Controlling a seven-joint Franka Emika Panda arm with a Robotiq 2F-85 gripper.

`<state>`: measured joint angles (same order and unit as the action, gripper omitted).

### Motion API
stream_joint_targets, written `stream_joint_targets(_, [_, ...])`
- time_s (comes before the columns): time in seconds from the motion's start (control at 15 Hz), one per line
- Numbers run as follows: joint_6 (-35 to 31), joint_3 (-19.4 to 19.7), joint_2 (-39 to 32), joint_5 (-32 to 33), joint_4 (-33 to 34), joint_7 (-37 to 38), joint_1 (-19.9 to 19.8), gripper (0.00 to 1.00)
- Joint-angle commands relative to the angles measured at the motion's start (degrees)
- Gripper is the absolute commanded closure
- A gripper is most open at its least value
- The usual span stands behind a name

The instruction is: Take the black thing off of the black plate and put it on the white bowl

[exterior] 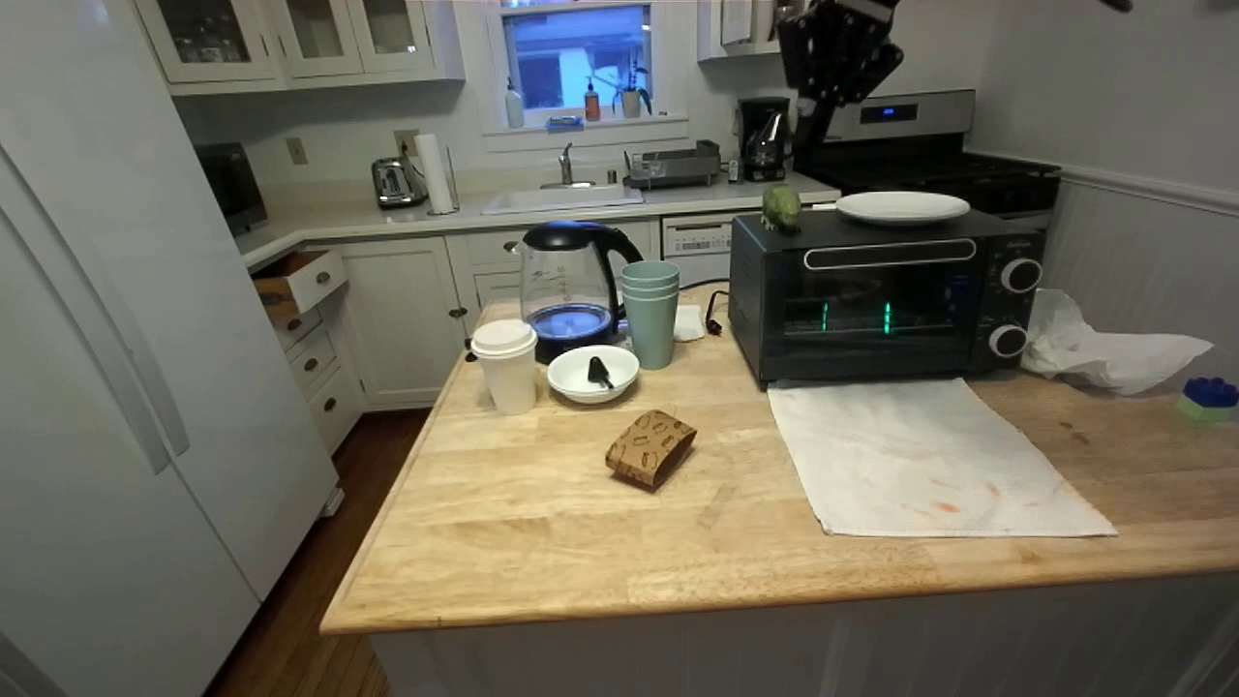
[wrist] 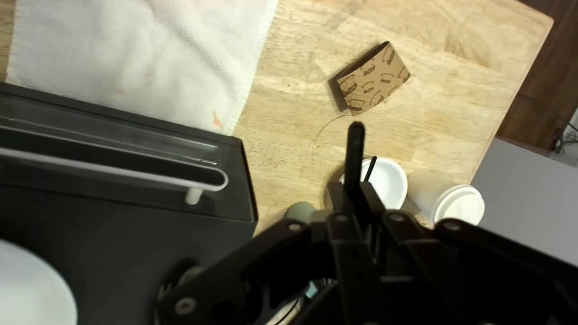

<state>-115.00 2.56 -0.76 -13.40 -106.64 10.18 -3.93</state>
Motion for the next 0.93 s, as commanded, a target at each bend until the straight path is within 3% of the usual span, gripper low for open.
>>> stream_joint_targets(0.0, [-8.7, -2.4, 0.5, 1.8, -5.5, 5.3, 3.2, 0.98])
stream_joint_targets(0.27, [-15.1, -4.4, -2.7, 6.4, -7.1, 9.9, 5.8, 0.98])
stream_joint_targets(0.33, [-13.1, -4.6, -3.6, 5.3, -6.4, 8.2, 6.2, 0.98])
stream_joint_targets(0.4, [-12.7, -4.2, -2.5, 4.6, -6.5, 7.7, 5.7, 0.91])
stream_joint_targets(0.87, [-12.7, -4.5, -3.8, 4.6, -6.4, 7.7, 6.2, 0.91])
